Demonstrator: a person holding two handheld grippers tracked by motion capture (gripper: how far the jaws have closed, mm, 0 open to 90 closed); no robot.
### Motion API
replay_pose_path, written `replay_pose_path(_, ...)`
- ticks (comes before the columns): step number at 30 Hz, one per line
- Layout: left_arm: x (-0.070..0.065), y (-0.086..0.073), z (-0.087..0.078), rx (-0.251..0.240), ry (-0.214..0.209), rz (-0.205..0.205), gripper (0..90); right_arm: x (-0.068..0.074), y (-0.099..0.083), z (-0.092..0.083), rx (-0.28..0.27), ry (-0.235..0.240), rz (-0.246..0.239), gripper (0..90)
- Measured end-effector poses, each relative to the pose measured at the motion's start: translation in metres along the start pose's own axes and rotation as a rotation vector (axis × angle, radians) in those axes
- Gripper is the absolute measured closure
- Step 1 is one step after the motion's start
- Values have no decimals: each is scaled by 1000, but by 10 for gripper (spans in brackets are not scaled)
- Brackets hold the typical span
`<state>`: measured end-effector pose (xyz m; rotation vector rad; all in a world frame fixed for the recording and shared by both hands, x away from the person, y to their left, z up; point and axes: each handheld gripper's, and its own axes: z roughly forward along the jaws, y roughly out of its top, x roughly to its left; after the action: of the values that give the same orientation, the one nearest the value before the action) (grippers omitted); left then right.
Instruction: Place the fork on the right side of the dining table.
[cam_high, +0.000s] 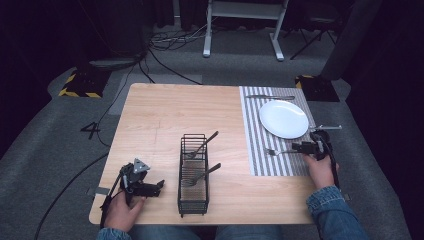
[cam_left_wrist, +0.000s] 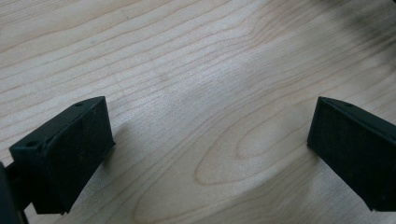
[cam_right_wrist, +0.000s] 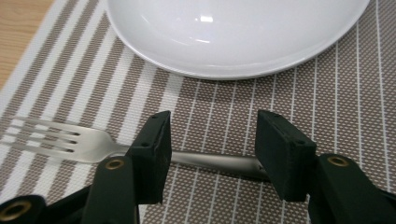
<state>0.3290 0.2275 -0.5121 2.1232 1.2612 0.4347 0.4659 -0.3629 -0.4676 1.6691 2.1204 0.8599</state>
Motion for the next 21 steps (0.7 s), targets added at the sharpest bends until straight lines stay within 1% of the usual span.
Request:
replay_pose_path(5, 0, 0, 0, 0, 0, 0, 2, 8, -1, -19, -41, 32, -17, 468)
replay_pose_path(6, 0, 0, 0, 0, 0, 0, 2, 8, -1, -19, -41, 32, -17, 468)
replay_pose_path(7, 0, 0, 0, 0, 0, 0, 2, 15, -2, -30, -65, 48, -38, 468)
replay_pose_path(11, 0, 0, 0, 0, 0, 0, 2, 31, -4, -46, -96, 76, -87, 467)
replay_pose_path(17, 0, 0, 0, 0, 0, 0, 2, 52, -8, -65, -122, 136, -127, 461)
replay_pose_path(21, 0, 0, 0, 0, 0, 0, 2, 66, -9, -75, -126, 169, -158, 452)
